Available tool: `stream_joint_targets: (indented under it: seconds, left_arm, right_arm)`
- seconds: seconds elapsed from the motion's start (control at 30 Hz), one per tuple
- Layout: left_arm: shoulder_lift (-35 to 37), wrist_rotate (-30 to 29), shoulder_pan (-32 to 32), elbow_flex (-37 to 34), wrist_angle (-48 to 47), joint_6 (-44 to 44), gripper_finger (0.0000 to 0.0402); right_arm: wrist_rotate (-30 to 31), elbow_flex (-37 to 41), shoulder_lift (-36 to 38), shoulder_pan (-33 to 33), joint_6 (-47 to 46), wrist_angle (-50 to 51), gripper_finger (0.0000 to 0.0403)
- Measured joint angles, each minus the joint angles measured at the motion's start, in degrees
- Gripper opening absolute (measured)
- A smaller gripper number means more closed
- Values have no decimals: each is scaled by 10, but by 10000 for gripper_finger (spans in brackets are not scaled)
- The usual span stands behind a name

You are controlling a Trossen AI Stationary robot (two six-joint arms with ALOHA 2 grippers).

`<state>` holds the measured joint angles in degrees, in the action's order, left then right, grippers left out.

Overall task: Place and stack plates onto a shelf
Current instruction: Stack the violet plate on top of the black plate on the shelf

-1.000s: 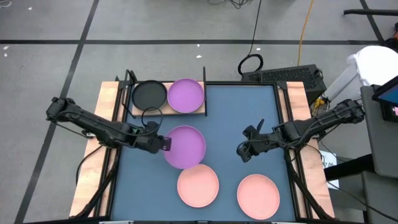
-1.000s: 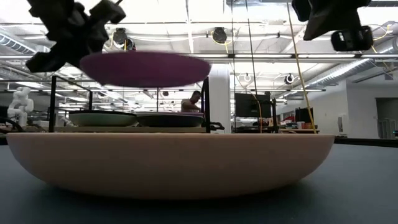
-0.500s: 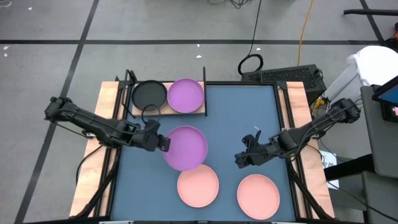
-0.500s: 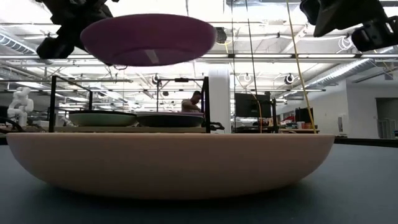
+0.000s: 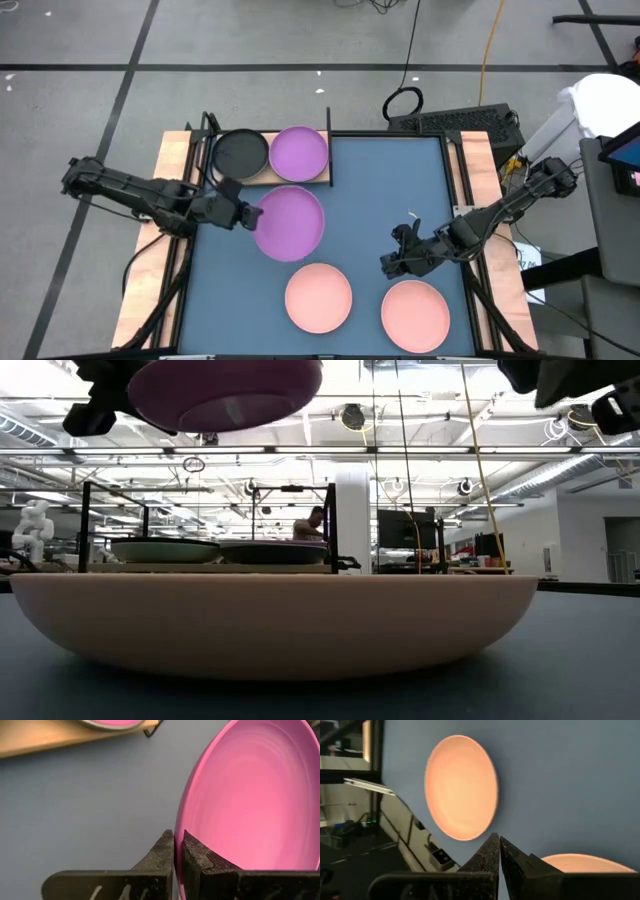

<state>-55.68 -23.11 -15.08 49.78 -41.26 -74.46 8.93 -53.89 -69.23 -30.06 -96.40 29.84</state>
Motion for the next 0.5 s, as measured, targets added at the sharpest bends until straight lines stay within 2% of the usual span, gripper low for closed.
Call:
stream_joint_targets:
  seconds: [0.13, 0.5]
  left_arm:
    - [20, -1, 16, 0, -4, 1, 11]
    - [33, -17, 88, 1, -2, 4, 11]
  right_arm:
    - [-18, 0, 0, -1, 1, 21, 0]
    - [-17, 0, 0, -1, 51, 40, 0]
